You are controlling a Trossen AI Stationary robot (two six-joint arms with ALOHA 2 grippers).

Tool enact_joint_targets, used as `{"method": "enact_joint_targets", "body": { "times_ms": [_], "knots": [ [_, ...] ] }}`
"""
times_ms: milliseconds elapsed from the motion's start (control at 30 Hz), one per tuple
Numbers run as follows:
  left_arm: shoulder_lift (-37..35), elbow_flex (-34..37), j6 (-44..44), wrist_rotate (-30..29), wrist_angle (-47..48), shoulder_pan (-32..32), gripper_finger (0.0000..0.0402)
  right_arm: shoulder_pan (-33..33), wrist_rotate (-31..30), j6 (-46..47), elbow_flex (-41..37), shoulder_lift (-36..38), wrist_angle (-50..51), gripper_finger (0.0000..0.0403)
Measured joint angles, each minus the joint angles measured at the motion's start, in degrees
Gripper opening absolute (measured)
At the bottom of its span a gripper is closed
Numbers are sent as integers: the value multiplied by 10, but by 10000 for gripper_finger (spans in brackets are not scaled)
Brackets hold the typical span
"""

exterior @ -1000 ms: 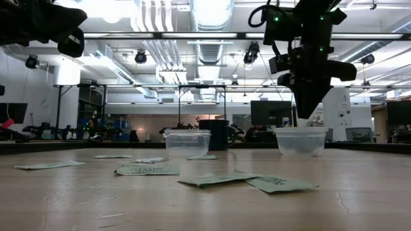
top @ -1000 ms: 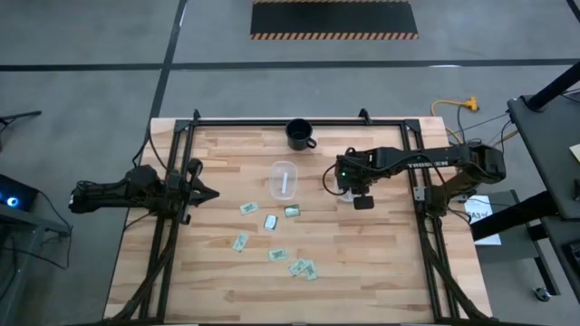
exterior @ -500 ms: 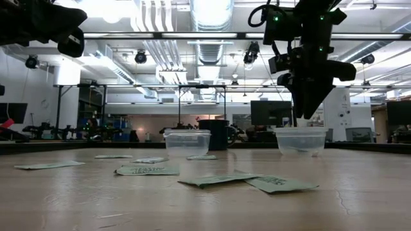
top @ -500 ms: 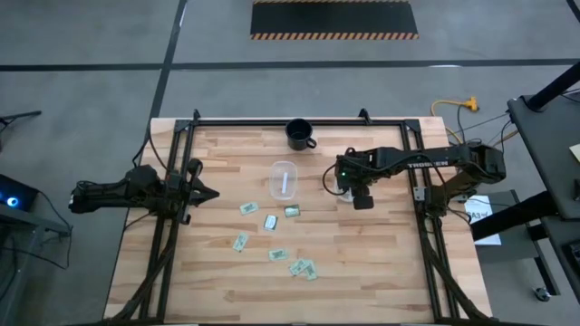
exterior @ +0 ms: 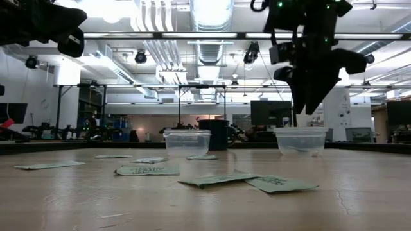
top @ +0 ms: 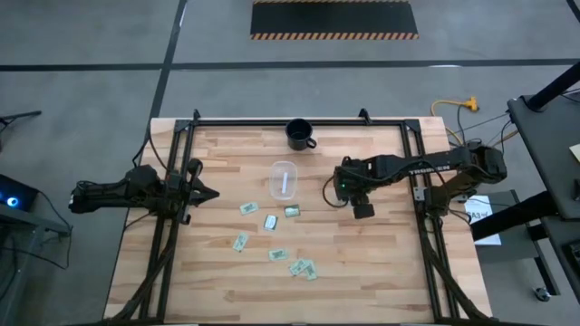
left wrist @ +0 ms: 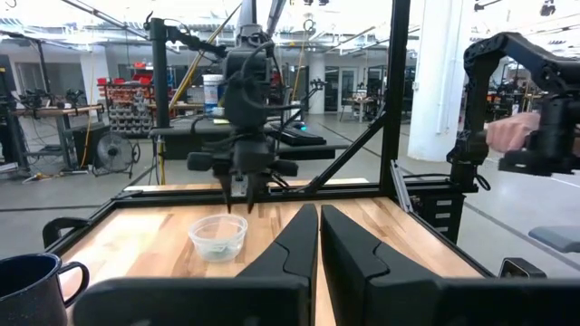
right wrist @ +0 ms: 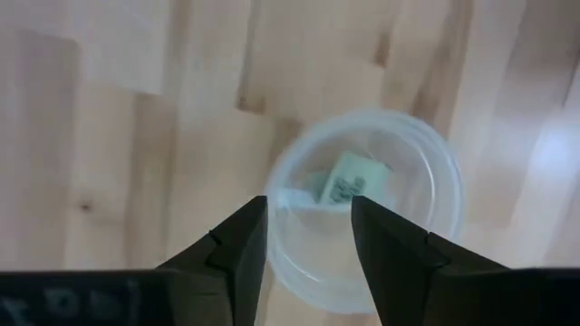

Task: Pick and place items into bin
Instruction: Put the white stevia packet into the right transparent bin

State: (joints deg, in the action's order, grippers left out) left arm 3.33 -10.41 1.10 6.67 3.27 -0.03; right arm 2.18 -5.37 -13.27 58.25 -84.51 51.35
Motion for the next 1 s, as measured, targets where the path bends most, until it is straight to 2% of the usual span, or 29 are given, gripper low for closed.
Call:
{"method": "enact_joint_targets", "body": {
  "times_ms": [633, 800, 1000],
  "knots": [
    [0, 0, 0, 0, 0, 0, 0, -137, 0, 114, 82, -14, -10, 158],
    [0, 0, 0, 0, 0, 0, 0, -166, -2, 136, 118, -65, -7, 158],
    [0, 0, 0, 0, 2, 0, 0, -192, -2, 116, 177, -143, -4, 148]
  ]
}}
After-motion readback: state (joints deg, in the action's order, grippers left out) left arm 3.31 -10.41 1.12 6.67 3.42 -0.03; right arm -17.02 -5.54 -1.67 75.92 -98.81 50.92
